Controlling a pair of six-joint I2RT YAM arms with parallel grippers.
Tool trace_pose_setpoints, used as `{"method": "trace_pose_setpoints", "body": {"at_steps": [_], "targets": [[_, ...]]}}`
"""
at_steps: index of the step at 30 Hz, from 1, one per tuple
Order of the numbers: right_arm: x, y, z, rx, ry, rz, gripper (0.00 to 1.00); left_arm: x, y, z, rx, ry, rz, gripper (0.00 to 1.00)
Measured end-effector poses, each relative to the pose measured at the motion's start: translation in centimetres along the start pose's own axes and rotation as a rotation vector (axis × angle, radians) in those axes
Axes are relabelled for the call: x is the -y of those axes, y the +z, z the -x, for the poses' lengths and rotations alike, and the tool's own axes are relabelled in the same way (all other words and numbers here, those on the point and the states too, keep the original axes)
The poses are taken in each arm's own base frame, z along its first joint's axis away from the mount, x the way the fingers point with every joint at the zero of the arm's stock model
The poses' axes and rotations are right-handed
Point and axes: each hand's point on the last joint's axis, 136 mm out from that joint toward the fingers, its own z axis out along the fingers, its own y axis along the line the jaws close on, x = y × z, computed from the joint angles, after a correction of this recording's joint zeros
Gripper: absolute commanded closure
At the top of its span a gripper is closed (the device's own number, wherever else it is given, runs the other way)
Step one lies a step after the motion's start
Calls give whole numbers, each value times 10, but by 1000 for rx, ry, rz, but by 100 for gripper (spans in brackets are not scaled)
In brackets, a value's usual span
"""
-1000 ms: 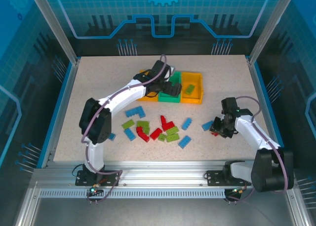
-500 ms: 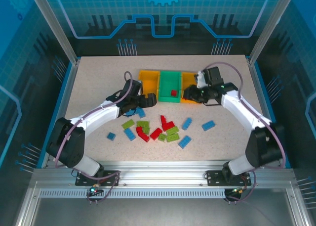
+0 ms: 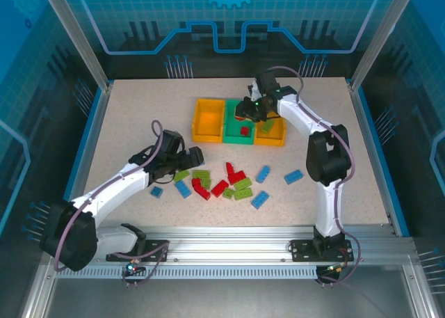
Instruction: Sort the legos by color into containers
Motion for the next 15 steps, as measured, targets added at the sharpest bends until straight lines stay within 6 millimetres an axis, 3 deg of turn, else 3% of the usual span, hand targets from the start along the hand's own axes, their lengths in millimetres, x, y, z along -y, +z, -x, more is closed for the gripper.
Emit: {"method": "trace_pose_setpoints", "body": {"at_steps": [8,15], "targets": [[12,13,8,-16,21,-75,49,-35,-11,-19,-22,-102,88,1],[15,20,-2,-51,4,-108,39,-64,-18,-32,-28,-186,155,1]]}}
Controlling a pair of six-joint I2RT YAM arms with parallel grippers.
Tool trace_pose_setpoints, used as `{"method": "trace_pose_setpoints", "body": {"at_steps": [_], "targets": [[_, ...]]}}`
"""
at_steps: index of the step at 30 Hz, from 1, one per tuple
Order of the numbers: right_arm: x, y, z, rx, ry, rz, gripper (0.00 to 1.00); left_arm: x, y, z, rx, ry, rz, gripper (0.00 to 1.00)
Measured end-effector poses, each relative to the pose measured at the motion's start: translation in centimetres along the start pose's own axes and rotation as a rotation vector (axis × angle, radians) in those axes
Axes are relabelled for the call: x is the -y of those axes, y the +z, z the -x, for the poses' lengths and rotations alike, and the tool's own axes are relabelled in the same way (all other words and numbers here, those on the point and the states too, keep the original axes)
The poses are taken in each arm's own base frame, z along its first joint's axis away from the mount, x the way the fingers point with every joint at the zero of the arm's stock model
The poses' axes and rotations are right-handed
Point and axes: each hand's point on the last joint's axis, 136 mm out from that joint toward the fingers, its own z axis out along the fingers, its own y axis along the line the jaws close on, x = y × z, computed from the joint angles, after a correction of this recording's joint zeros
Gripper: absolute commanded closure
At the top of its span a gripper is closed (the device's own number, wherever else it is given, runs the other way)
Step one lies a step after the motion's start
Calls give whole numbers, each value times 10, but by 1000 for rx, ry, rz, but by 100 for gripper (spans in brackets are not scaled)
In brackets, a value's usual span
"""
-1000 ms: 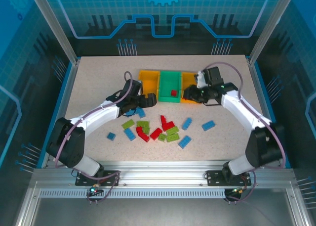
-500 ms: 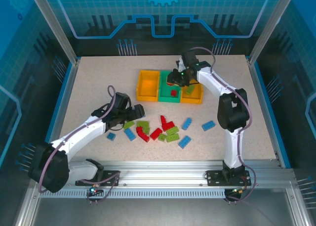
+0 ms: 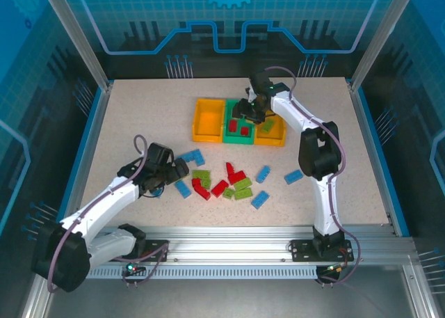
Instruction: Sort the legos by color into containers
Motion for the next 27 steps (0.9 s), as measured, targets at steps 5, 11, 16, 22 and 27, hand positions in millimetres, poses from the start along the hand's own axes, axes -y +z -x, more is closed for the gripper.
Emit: {"method": "trace_pose_setpoints", "body": {"at_steps": [5,11,16,22,27], "targets": [[-5,1,-4,-5,-43,-1,29,-9,0,7,13,-34,21,1],[-10,-12,-25,-5,-112,-25,26,-10,14,8,-31,-23,56,1],[3,-33,-45,12,-126,-66,24,13,36,17,-105,8,60,1],[32,-50,-67,20,-102,-118,22,38,55,34,-122,31,45,1],[56,-58,-74,27,-69,-155,21,45,71,38,-144,35,56,1]]}}
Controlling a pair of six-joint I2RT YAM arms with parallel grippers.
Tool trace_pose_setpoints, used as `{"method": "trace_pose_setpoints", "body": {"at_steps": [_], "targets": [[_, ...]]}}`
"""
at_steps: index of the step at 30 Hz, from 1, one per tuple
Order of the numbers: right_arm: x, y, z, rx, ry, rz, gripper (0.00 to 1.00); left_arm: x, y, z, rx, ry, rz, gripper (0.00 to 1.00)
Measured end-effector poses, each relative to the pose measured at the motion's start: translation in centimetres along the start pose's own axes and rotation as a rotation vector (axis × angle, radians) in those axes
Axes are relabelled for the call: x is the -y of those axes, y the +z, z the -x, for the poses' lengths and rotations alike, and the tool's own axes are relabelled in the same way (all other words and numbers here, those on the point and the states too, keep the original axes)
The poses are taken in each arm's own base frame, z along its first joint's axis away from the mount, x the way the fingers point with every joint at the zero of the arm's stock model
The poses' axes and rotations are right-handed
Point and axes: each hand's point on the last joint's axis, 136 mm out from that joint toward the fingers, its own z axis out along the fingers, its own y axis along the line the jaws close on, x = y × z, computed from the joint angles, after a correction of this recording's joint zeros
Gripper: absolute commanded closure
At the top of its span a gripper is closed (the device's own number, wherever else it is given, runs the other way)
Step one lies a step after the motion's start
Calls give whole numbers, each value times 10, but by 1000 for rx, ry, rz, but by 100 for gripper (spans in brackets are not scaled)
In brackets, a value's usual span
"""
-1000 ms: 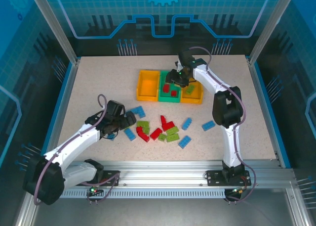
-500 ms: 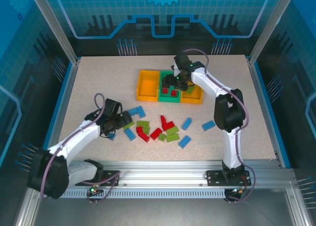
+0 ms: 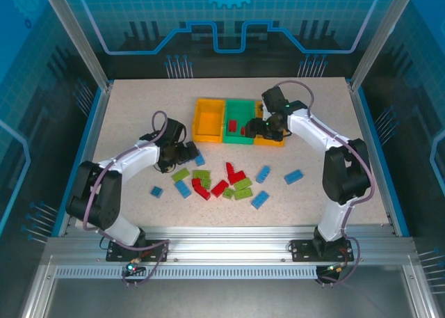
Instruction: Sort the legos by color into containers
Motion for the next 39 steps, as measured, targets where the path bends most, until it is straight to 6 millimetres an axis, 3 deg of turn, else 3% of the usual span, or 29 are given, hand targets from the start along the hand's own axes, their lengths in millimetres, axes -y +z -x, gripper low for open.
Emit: {"method": "trace_pose_setpoints", "body": {"at_steps": [6,11,19,28,39], "targets": [[25,-5,-4,10,44,-21,21,-1,18,-2,-37,0,28,3],[36,-7,-8,12,64,-29,21,0,21,0,-40,3,31,7],[36,-8,-7,19,65,-23,20,-1,21,3,-32,8,27,11],[37,-8,-9,17,63,-25,20,-19,23,0,-34,-19,44,13],[38,-7,-10,12,64,-26,20,-25,20,3,-21,-30,41,24]]}}
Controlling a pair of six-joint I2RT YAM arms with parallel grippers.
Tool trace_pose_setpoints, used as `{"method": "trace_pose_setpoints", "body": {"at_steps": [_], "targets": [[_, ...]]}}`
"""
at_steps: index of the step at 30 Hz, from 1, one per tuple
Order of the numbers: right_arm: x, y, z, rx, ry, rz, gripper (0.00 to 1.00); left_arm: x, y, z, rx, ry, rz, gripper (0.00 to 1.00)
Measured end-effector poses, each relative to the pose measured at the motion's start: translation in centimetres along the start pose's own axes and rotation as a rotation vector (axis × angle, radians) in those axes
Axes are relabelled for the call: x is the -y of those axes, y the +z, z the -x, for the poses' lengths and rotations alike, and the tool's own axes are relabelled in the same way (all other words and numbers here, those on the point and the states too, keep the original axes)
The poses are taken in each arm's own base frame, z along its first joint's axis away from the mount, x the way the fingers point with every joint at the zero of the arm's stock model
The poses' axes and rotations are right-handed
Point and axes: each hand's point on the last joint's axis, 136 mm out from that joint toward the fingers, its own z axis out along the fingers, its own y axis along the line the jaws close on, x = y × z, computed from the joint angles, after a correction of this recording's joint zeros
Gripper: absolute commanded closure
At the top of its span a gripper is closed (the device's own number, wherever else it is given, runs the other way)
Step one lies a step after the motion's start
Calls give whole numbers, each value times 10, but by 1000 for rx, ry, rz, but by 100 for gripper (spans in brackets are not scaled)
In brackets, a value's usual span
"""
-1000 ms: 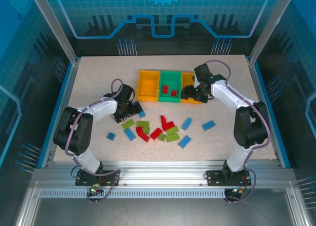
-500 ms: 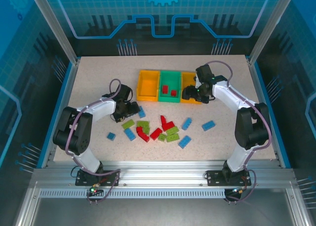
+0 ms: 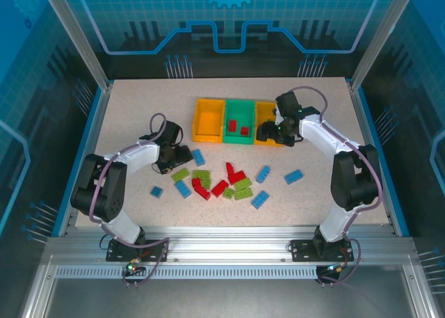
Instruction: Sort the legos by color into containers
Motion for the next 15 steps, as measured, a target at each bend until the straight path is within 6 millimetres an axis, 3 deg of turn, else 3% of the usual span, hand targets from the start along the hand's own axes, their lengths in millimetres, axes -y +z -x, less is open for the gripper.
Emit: {"method": "trace_pose_setpoints", "body": {"at_steps": [9,15], "targets": [[-1,-4,1,10,-2,4,19,-1,-1,4,10,20,-4,38],[-3,-14,1,35,-12,15,20,2,-3,5,6,37,-20,40]]}}
